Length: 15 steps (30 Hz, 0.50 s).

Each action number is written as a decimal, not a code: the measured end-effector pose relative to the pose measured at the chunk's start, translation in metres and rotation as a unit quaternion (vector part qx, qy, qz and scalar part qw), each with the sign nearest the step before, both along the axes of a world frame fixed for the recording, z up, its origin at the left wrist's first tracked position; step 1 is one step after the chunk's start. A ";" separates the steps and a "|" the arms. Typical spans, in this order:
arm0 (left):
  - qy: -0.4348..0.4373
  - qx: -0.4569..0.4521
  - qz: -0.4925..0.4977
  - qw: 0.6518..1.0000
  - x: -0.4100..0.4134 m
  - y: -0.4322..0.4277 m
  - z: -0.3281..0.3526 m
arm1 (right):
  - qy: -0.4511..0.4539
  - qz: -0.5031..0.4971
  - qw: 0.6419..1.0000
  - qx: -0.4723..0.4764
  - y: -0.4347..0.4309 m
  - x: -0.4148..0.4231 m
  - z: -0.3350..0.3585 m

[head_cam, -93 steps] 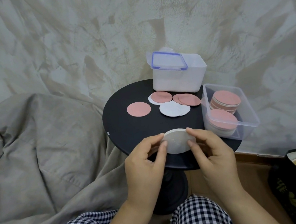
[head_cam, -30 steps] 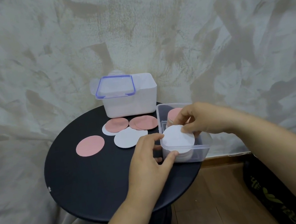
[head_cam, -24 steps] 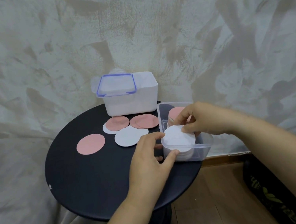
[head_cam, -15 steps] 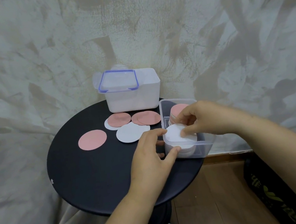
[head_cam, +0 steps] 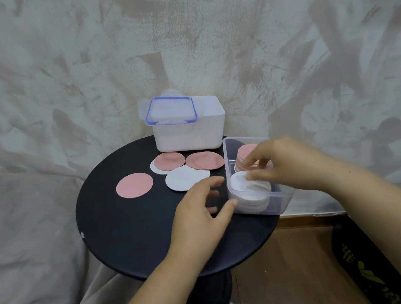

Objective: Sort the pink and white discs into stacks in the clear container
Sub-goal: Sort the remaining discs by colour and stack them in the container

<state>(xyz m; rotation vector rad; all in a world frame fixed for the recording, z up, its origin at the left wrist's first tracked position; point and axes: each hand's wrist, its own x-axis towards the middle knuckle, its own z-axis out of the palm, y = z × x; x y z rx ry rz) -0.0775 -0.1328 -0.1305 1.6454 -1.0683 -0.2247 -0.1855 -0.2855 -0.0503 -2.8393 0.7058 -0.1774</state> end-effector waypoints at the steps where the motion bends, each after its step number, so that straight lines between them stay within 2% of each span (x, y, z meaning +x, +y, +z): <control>1: -0.014 0.005 0.017 1.000 0.007 0.005 0.001 | -0.050 0.004 0.999 0.010 0.005 0.001 0.002; 4: -0.079 0.037 0.091 0.992 0.039 0.022 0.007 | -0.166 0.040 0.984 0.042 0.027 0.011 0.007; 6: -0.136 0.097 0.127 0.978 0.066 0.030 0.009 | -0.194 0.074 0.976 0.059 0.045 0.025 0.006; 11: -0.208 0.320 0.099 0.919 0.109 0.045 0.000 | -0.142 0.119 0.977 0.104 0.079 0.072 -0.023; 13: -0.257 0.333 0.073 0.904 0.110 0.051 -0.003 | -0.122 0.095 0.980 0.123 0.083 0.089 -0.042; 15: -0.273 0.316 0.056 0.907 0.105 0.061 -0.005 | -0.107 0.036 0.985 0.132 0.080 0.102 -0.058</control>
